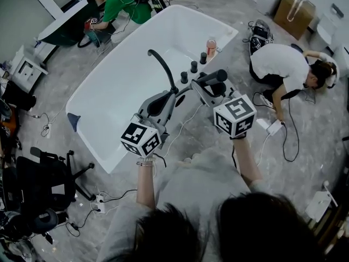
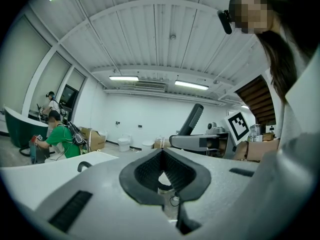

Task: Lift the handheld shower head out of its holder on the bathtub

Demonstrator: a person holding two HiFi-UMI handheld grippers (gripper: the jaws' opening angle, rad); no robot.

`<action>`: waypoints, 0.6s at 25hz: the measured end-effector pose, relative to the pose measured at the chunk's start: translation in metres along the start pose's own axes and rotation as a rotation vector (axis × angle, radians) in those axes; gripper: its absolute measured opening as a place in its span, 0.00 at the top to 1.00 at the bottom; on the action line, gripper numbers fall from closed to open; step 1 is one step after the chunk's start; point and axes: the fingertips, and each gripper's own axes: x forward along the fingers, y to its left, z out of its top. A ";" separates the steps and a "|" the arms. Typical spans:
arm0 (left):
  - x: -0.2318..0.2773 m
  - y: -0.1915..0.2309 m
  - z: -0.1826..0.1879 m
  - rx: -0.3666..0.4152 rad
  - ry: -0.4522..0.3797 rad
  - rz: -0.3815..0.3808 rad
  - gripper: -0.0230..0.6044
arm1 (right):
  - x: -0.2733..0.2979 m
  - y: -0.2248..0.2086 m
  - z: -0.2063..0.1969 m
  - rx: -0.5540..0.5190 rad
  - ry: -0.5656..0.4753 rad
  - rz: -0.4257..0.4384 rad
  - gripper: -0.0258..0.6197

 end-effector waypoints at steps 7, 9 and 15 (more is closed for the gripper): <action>0.000 0.000 0.002 0.001 -0.003 -0.010 0.96 | 0.000 0.000 0.004 -0.010 -0.010 -0.001 0.76; -0.001 0.000 0.001 0.000 0.000 -0.013 0.96 | 0.000 0.000 0.004 -0.019 -0.008 -0.001 0.76; -0.004 0.002 -0.001 0.000 0.005 -0.009 0.96 | 0.003 0.000 0.006 -0.009 -0.022 0.003 0.76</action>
